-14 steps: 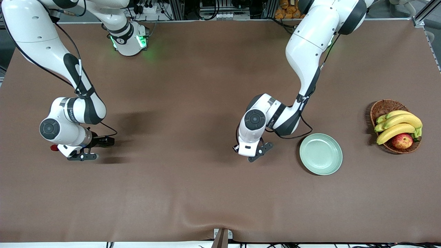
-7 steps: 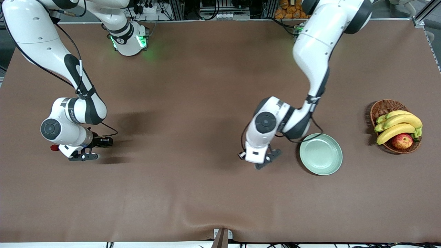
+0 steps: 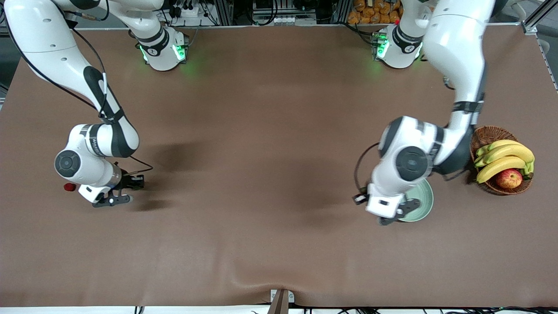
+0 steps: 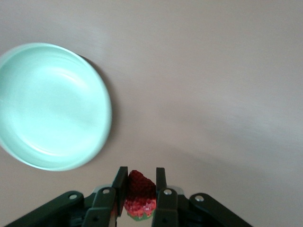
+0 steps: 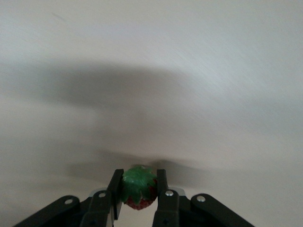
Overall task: Collect all strawberries into plate
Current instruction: 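Drop the strawberry onto the plate while the right gripper carries another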
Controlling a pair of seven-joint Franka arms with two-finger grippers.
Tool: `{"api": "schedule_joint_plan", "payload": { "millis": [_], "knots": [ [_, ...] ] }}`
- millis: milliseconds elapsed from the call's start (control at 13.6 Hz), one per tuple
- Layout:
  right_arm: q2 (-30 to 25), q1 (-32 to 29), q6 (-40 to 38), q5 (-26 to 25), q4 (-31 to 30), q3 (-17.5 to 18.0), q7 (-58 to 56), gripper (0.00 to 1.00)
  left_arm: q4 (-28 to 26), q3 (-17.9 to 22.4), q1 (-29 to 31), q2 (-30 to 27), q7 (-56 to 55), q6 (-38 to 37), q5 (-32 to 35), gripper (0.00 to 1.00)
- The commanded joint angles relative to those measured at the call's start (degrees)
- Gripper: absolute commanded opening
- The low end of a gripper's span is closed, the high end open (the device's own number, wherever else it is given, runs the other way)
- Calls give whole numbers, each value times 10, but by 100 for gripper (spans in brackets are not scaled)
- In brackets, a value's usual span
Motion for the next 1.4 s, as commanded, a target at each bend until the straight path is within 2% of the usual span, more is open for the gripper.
{"api": "schedule_joint_plan", "payload": {
  "millis": [0,74,295,517,590,664,738,1033,1328],
  "knots": [
    [-5,-3,-3,33,33,53,-4,0,-69,-6,49,-28,65,-2,15,0],
    [-2,6,-3,58,50,66,-4,0,-76,-5,60,-24,74,4,15,0],
    [38,74,-5,122,107,66,39,0,-78,-6,96,14,86,44,49,0],
    [67,139,-4,127,150,66,149,0,-79,-3,96,42,88,81,51,0],
    [76,159,-3,128,157,66,194,0,-79,-3,103,44,94,82,54,18],
    [87,182,2,128,165,66,234,0,-79,-3,107,43,106,82,59,93],
    [96,200,2,129,178,66,272,0,-78,-3,109,40,119,81,59,100],
    [119,265,2,130,232,66,394,0,-72,-4,111,-1,141,61,59,100],
    [159,335,24,128,285,66,430,0,-56,-8,104,-36,140,23,59,100]
  ]
}}
